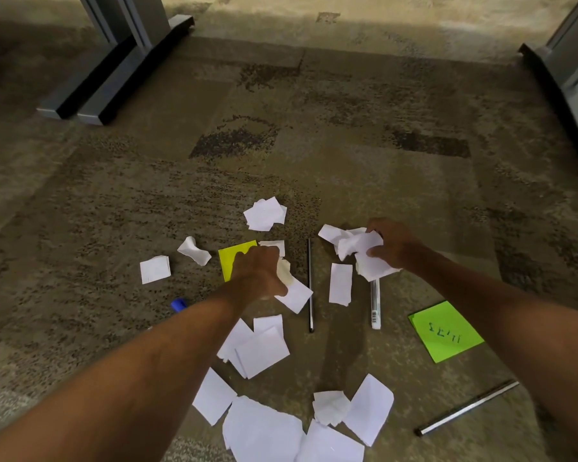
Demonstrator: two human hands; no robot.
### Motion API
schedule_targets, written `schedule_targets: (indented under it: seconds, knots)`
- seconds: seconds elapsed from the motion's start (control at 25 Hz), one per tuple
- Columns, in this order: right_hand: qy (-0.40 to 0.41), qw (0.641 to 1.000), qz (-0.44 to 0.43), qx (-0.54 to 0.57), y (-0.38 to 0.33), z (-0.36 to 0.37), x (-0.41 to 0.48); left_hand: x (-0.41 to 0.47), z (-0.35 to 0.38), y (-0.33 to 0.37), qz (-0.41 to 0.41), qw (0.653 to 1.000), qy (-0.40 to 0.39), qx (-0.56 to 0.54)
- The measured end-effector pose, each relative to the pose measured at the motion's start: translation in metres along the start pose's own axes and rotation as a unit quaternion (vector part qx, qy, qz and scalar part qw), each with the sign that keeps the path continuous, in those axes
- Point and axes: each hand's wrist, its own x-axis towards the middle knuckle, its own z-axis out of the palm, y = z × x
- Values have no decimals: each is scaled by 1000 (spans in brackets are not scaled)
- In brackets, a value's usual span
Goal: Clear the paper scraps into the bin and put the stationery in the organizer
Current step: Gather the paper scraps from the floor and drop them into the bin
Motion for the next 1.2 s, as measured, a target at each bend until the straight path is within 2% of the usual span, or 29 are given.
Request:
schedule_targets:
  seconds: [0.12,0.24,0.32,0.4,0.6,0.92,1.2]
  knots:
    - [-9,1000,-22,8,-7,-9,-4,-2,-11,0,-2,1000,5,-20]
    - [-72,996,-60,8,-17,-12,-6,6,-17,-6,-17,995,34,-96]
    - [-128,990,-63,-5,-23,-5,-8,13,-14,-7,-3,994,24,-110]
    - [-145,986,-65,-51,-26,7,-9,16,-9,-4,14,996,1,-92]
    - [-122,984,-51,-121,-30,39,-11,15,2,9,15,996,18,-85]
    - [-73,994,-18,-77,-33,46,-13,4,8,29,-16,994,90,-66]
    - [-32,998,-6,-60,-34,48,-20,8,6,23,-97,973,83,-194]
